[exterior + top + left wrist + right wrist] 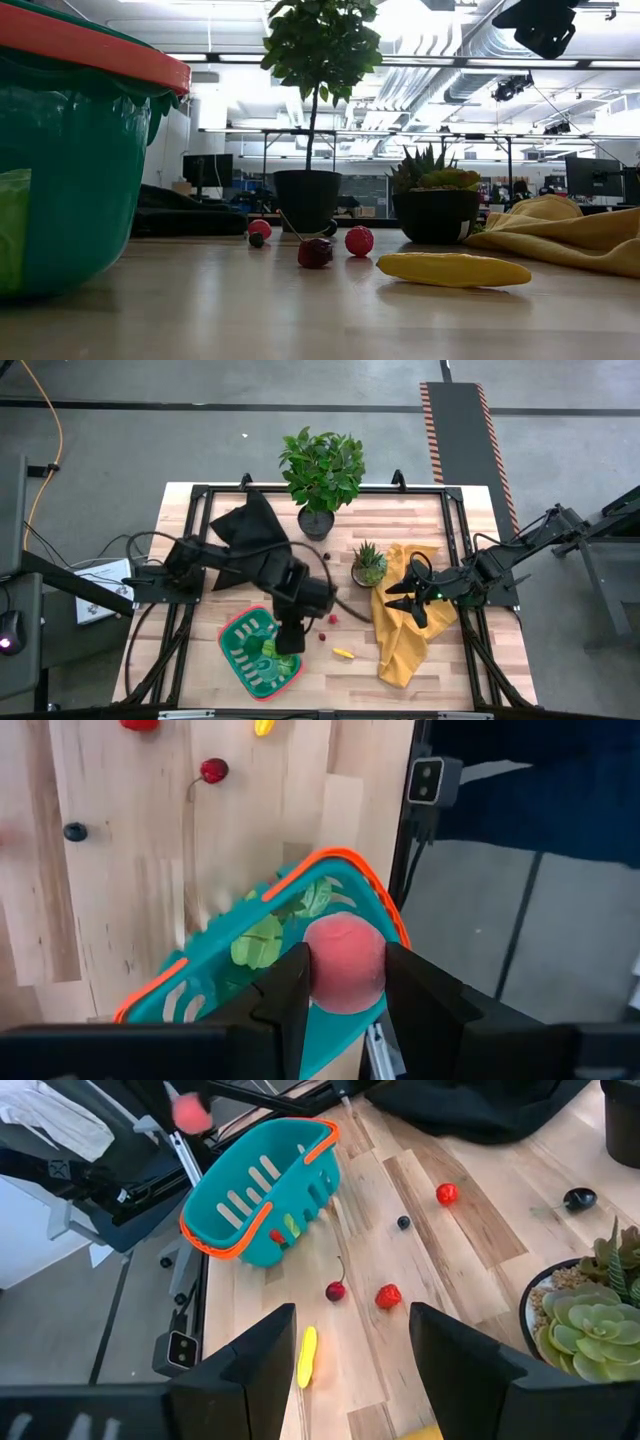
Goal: Pick and placing Produce into tupperware
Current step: Put the pink peach into the blue basket, then put the yellow corn into the blue basket
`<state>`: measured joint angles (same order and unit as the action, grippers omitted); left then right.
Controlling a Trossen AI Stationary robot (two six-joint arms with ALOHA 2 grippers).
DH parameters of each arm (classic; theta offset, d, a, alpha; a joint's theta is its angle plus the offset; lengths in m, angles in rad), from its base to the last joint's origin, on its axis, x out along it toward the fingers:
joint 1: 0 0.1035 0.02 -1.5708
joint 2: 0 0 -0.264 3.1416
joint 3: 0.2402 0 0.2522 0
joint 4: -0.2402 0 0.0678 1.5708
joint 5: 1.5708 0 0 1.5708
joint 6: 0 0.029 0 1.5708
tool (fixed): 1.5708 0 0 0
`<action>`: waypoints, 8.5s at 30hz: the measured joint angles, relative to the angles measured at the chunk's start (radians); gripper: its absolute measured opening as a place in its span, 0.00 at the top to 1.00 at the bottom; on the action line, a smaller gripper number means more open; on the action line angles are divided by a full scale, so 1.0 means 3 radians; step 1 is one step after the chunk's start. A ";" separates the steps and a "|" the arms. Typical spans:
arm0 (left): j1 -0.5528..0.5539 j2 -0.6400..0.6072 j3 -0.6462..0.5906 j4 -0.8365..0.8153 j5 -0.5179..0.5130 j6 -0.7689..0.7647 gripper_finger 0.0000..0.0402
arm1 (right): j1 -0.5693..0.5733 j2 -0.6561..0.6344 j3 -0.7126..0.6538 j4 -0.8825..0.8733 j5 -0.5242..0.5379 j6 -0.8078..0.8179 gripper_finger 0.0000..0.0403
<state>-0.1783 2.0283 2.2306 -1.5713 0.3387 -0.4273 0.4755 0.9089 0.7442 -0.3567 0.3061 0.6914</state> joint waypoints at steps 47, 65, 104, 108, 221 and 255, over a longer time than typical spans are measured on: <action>-0.1036 -0.1597 -0.3668 0.1753 -0.0929 -0.1137 0.72 | -0.0435 0.0005 0.0001 0.0188 0.0349 0.0994 0.53; -0.1043 -0.1603 -0.3870 0.2283 -0.1069 -0.1183 0.72 | -0.0435 0.0315 0.0001 0.0369 0.0347 0.1072 0.53; -0.0876 -0.1609 -0.2778 0.1472 -0.1103 -0.1556 0.62 | -0.0645 0.0412 0.0001 0.0754 -0.0986 0.0109 0.53; -0.0714 -0.1612 -0.2453 0.1173 -0.1508 -0.1646 0.67 | -0.0854 0.0412 0.0001 0.0687 -0.1351 -0.0061 0.53; -0.0432 -0.3344 -0.2154 0.0154 -0.1982 -0.0223 0.78 | -0.0050 0.4414 0.3354 -0.1914 -0.0880 0.0412 0.53; -0.0431 -0.3344 -0.2155 0.0141 -0.1978 -0.0159 0.78 | -0.0055 0.4501 0.3355 -0.1931 -0.1138 0.0662 0.69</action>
<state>-0.3077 1.0252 1.5841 -1.5291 -0.2546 -0.4751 0.4591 2.2593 1.7508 -0.9360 -0.0353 0.8902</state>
